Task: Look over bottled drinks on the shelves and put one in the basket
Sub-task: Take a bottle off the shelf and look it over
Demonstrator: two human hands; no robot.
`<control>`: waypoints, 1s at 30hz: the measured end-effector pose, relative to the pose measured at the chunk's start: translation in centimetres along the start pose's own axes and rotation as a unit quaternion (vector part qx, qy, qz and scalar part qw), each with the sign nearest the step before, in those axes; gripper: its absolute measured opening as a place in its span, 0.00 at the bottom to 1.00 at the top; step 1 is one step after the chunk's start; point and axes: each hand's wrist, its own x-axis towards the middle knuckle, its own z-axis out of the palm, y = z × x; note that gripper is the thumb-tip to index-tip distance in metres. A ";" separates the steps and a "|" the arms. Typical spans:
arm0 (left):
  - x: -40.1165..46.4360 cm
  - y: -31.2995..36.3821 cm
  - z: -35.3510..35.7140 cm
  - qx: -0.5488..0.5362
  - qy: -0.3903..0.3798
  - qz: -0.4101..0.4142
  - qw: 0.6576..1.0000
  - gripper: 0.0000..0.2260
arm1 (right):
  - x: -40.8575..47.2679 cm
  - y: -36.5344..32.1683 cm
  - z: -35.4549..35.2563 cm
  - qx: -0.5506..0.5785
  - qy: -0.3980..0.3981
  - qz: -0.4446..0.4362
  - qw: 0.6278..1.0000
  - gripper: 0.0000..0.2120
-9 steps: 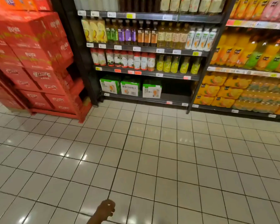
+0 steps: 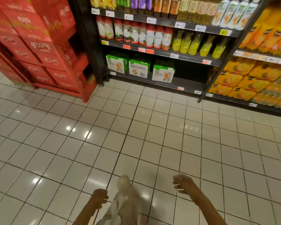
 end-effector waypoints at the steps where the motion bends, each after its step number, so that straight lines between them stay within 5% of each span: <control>1: 0.3 0.8 -1.0 0.008 0.006 -0.013 1.000 0.12 | 0.5 -1.4 0.2 -0.007 -0.013 -0.006 1.000 0.03; 6: 4.1 8.6 -4.8 -0.008 0.008 -0.037 0.999 0.11 | 6.0 -6.6 1.0 0.030 0.010 0.054 0.998 0.08; 12: 8.0 26.8 -3.7 0.009 -0.087 0.066 0.994 0.10 | 11.4 -10.3 -0.1 0.109 0.038 0.156 0.981 0.12; 19: 13.7 42.3 -2.1 0.065 -0.137 0.103 0.983 0.09 | 23.0 -23.0 -3.1 0.092 0.074 0.139 0.983 0.11; 25: 19.8 48.7 -7.6 -0.001 -0.003 0.028 1.000 0.12 | 33.8 -41.7 -1.3 0.002 0.002 0.029 1.000 0.10; 28: 20.9 50.3 -11.2 -0.080 0.027 0.003 0.996 0.04 | 37.2 -50.3 0.5 -0.045 -0.033 -0.007 0.998 0.09; 30: 22.0 51.7 -12.9 -0.127 0.036 -0.007 0.991 0.10 | 39.0 -54.5 1.6 -0.066 -0.056 -0.025 0.996 0.08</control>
